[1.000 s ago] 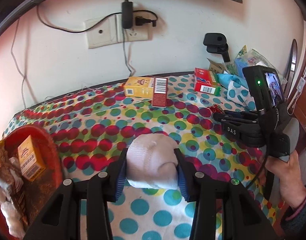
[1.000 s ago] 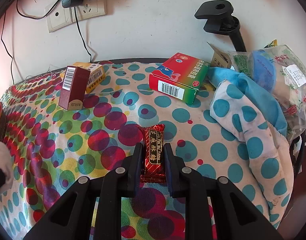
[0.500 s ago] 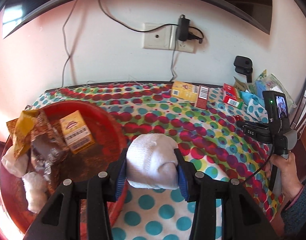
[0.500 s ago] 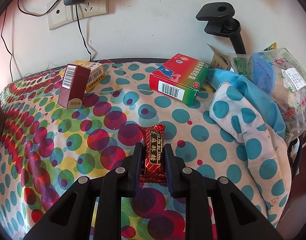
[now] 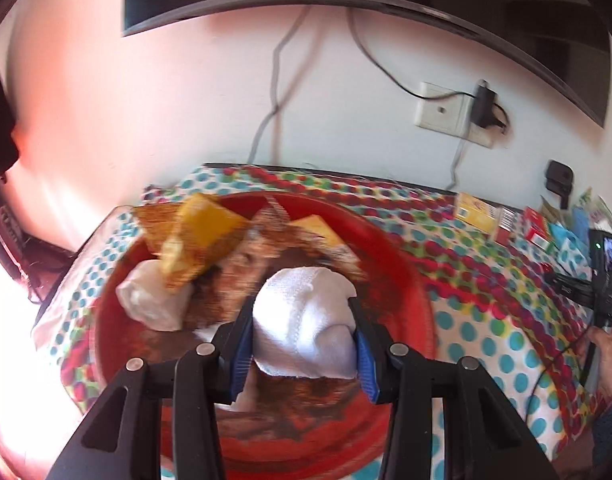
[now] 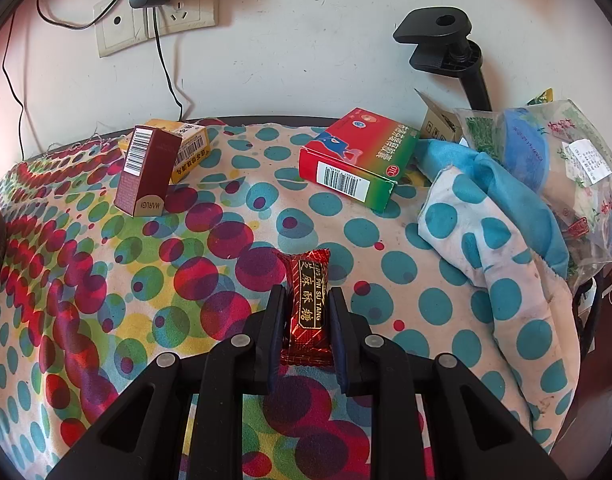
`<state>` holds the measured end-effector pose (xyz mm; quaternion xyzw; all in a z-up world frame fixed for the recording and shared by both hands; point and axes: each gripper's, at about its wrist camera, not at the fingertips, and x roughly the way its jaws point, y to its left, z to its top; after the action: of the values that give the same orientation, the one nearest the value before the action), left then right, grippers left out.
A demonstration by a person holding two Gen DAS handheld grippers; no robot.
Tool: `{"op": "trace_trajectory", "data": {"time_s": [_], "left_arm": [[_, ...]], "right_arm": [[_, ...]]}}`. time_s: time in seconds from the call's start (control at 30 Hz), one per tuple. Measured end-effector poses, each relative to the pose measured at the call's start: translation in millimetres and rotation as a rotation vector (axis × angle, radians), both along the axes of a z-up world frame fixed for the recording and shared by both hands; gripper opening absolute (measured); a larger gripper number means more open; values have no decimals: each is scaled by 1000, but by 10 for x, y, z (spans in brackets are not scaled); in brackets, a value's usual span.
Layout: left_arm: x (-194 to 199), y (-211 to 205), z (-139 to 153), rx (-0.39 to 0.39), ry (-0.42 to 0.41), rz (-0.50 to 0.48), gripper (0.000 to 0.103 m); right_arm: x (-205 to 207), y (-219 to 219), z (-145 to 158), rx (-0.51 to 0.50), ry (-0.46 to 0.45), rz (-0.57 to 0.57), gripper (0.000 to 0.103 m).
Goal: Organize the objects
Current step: 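Carry the white sock with the left tool over the red tray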
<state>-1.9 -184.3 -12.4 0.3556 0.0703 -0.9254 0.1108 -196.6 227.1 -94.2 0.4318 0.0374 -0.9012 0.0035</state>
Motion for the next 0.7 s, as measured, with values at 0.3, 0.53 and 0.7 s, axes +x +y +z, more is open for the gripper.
{"op": "trace_trajectory", "data": {"time_s": [0.3, 0.53, 0.7], "left_arm": [[70, -712, -104, -13, -22, 127, 44], [-18, -851, -298, 19, -57, 131, 44], [-111, -874, -411, 21, -79, 124, 44]], "right_arm": [[5, -7, -3, 9, 1, 0, 21], [1, -22, -4, 30, 3, 0, 21], [3, -27, -3, 30, 3, -1, 21]]}}
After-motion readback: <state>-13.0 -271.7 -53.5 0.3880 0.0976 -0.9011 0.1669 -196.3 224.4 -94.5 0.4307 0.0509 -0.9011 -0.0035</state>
